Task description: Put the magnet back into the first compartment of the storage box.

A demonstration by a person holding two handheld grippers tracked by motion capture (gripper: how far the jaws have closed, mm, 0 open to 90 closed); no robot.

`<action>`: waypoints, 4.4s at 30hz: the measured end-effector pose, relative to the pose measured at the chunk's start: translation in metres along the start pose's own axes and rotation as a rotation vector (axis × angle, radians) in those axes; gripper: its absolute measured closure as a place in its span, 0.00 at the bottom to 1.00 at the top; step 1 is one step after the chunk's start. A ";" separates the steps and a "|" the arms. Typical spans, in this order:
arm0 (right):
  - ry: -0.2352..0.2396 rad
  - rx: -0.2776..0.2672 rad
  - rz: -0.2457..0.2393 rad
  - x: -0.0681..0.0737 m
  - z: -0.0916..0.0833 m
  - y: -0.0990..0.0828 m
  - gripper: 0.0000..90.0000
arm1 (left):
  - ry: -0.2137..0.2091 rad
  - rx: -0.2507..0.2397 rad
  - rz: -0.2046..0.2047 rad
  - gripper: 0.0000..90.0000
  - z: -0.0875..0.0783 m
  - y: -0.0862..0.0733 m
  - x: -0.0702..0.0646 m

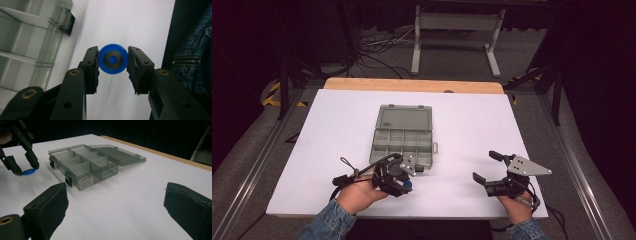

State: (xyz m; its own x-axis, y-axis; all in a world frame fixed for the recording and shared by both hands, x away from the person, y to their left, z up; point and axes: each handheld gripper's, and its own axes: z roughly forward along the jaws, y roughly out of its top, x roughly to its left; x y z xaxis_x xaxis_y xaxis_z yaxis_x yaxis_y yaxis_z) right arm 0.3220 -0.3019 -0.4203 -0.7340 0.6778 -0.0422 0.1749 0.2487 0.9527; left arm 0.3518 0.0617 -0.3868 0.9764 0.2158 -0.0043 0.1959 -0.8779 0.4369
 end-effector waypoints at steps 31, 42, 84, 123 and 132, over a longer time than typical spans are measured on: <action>0.002 0.003 0.002 0.000 0.000 0.000 0.07 | 0.078 -0.043 -0.069 0.69 -0.046 0.004 0.041; 0.003 0.003 0.002 -0.001 0.001 0.000 0.07 | 0.138 -0.052 -0.176 0.69 -0.053 0.001 0.078; 0.010 0.009 0.006 -0.002 0.001 -0.001 0.07 | 0.226 -0.018 -0.449 0.69 -0.029 -0.020 0.163; 0.020 0.010 0.004 -0.001 0.001 -0.002 0.07 | 0.153 0.109 -0.465 0.69 -0.001 -0.027 0.168; 0.021 0.006 0.003 -0.001 0.000 -0.002 0.07 | 0.166 0.115 -0.456 0.67 -0.001 -0.026 0.166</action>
State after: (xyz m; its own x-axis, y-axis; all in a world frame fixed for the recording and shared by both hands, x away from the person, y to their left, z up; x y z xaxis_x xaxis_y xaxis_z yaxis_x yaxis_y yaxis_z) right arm 0.3226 -0.3033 -0.4220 -0.7470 0.6640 -0.0329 0.1811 0.2508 0.9510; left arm 0.5081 0.1210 -0.3976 0.7631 0.6458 -0.0240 0.6176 -0.7178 0.3215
